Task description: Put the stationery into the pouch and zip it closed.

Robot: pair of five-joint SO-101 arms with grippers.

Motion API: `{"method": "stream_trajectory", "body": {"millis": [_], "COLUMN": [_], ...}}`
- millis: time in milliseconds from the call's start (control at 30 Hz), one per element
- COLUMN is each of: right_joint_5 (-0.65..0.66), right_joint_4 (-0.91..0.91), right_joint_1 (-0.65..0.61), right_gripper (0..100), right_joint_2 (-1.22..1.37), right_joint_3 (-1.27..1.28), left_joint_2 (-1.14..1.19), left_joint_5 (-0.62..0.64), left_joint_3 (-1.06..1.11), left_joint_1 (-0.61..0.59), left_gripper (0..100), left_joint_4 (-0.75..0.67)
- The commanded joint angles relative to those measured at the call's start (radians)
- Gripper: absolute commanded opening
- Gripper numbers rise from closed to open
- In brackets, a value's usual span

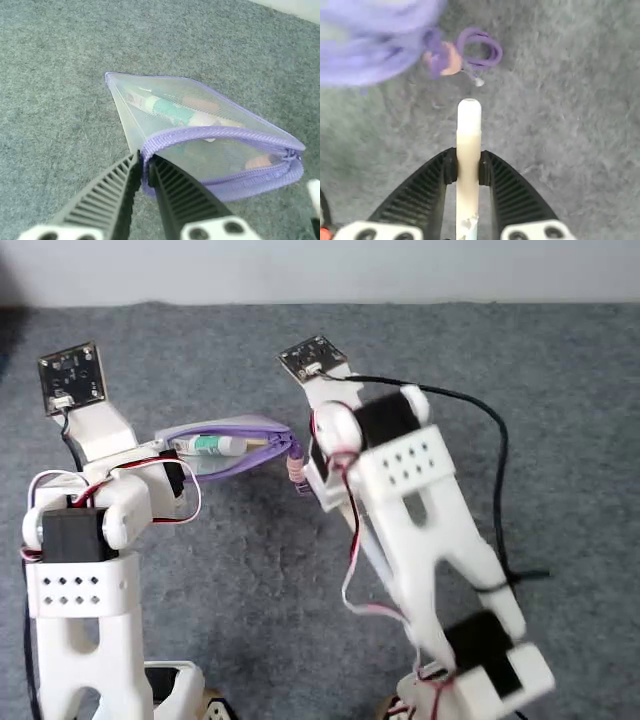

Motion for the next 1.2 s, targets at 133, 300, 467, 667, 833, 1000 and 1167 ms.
{"method": "stream_trajectory", "body": {"millis": [133, 300, 467, 667, 833, 1000, 1167], "right_joint_5": [-0.147, -0.196, -0.278, -0.42, -0.446, -0.446, -0.445], "right_joint_4": [-0.119, -0.254, -0.404, -0.69, -1.035, -1.365, -1.58], "right_joint_1": [-0.061, -0.077, -0.122, -0.124, -0.122, -0.122, -0.122], "right_gripper": [0.8, 0.8, 0.8, 0.8, 0.8, 0.8, 0.8], "right_joint_2": [-0.289, -0.441, -0.559, -0.63, -0.667, -0.677, -0.668], "right_joint_3": [0.12, 0.19, 0.233, 0.37, 0.539, 0.687, 0.749], "left_joint_2": [0.0, 0.003, 0.006, 0.006, 0.006, 0.006, 0.006], "left_joint_5": [-0.009, -0.009, -0.009, -0.009, -0.009, -0.009, -0.009], "left_joint_3": [-0.039, -0.038, -0.038, -0.038, -0.038, -0.038, -0.036], "left_joint_1": [0.005, 0.005, 0.005, 0.005, 0.005, 0.005, 0.005], "left_gripper": [1, 1, 1, 1, 1, 1, 1], "left_joint_4": [0.003, 0.003, 0.005, 0.005, 0.006, 0.02, 0.034]}}
